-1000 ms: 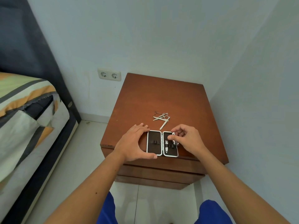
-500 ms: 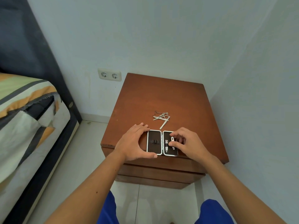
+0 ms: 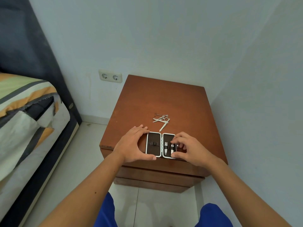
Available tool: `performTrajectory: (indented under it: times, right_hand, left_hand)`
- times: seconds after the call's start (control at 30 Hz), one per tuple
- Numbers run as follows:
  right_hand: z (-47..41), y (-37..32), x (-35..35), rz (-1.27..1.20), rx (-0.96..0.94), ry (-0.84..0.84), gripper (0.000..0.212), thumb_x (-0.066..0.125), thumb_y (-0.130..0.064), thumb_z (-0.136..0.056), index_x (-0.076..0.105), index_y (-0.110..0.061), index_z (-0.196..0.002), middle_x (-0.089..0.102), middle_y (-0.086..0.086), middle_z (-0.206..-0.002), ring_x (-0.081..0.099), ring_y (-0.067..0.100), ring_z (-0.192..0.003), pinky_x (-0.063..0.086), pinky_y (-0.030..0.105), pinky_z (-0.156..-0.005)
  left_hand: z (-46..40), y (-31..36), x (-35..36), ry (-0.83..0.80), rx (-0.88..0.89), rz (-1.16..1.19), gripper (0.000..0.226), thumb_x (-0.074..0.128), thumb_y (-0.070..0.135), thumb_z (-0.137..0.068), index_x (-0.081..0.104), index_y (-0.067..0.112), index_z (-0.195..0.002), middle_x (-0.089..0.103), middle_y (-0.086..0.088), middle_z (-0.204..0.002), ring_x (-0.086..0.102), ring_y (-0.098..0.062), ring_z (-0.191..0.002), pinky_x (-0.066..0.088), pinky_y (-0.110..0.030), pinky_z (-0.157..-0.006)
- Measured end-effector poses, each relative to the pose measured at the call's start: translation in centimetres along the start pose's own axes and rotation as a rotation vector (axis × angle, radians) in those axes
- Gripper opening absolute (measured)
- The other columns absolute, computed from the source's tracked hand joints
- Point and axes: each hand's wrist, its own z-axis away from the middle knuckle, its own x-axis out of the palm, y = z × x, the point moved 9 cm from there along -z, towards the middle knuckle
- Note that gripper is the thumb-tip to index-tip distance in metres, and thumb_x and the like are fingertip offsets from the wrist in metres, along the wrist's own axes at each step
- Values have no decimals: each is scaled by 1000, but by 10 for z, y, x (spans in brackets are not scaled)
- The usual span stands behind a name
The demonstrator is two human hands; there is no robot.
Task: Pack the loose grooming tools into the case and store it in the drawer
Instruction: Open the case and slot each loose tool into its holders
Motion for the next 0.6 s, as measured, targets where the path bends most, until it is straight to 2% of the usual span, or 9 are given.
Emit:
performTrajectory:
  times: [0.13, 0.27, 0.33, 0.5, 0.6]
  right_hand:
    - [0, 1, -5, -70, 16, 50, 46, 88, -33, -82, 72, -24, -124, 61, -13, -118, 60, 9, -91, 47, 15, -78]
    - [-17, 2, -24, -160, 91, 213, 27, 84, -25, -87, 77, -25, -112, 70, -7, -96, 62, 2, -77, 48, 17, -73]
    - [-31, 5, -29, -188, 158, 266, 23, 84, -26, -88, 78, -26, -109, 74, -7, -94, 65, 4, -79, 51, 20, -75]
    - [-63, 15, -32, -192, 268, 336, 29, 82, -31, -88, 75, -24, -115, 73, -10, -97, 68, 12, -91, 43, 12, -71]
    - [-76, 20, -31, -188, 317, 359, 38, 83, -34, -87, 73, -21, -121, 71, -7, -100, 63, 11, -86, 42, 14, -69]
  left_hand:
    - [-2, -3, 2, -3, -2, -1, 118, 80, 86, -59, 36, 39, -157, 24, 17, -169, 12, -10, -159, 21, -42, -125]
    - [-2, -1, 0, 12, 12, -1, 117, 81, 84, -59, 37, 38, -157, 26, 17, -169, 12, -9, -158, 18, -39, -125]
    - [-1, 0, -1, 18, 22, 2, 116, 83, 82, -60, 38, 37, -157, 27, 18, -168, 12, -7, -158, 16, -36, -125]
    - [0, 4, -3, 27, 44, -1, 115, 84, 79, -62, 38, 36, -157, 27, 17, -168, 11, -4, -157, 10, -27, -121]
    - [-1, 7, -5, 30, 70, 0, 113, 85, 77, -62, 39, 34, -157, 28, 17, -167, 6, 10, -147, 6, -22, -117]
